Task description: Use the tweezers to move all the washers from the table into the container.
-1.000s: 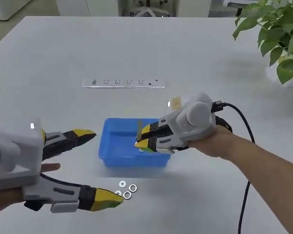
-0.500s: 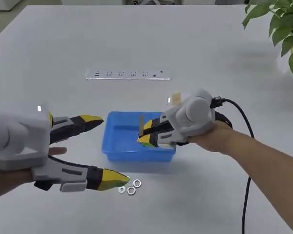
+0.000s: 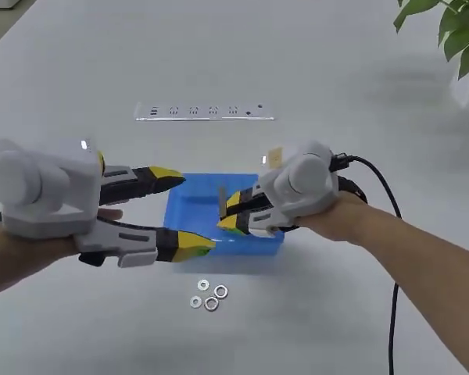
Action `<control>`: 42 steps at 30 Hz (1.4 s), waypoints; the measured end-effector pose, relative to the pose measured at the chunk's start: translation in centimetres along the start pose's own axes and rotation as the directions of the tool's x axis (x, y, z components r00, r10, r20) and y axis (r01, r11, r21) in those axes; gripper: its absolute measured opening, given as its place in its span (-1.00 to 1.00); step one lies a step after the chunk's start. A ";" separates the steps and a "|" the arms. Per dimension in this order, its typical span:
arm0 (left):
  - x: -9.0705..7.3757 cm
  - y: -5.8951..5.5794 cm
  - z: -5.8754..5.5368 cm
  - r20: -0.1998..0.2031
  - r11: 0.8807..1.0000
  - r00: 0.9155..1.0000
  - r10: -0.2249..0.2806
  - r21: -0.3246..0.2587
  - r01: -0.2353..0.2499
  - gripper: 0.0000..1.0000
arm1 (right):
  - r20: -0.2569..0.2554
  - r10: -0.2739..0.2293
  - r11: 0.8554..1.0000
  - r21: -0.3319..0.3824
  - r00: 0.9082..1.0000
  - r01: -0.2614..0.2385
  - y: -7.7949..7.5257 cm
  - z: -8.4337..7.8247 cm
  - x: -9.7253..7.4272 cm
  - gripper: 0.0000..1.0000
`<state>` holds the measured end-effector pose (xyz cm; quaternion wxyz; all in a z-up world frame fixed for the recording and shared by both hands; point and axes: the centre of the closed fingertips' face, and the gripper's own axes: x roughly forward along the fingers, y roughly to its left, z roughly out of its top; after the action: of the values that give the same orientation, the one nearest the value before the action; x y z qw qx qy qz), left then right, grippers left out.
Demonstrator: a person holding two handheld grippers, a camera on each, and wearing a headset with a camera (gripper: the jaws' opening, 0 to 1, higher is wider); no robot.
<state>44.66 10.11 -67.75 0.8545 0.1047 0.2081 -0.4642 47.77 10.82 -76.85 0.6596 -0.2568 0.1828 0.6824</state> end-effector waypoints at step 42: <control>3.4 1.5 -0.4 -0.044 0.989 0.999 -0.019 0.146 0.025 -0.88 | 0.008 0.010 1.000 -0.006 1.000 -0.010 0.1 -0.1 0.7 -0.75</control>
<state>47.42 8.58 -69.68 0.8347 0.1748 0.1929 -0.4853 47.70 11.35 -77.32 0.6563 -0.2550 0.1792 0.6871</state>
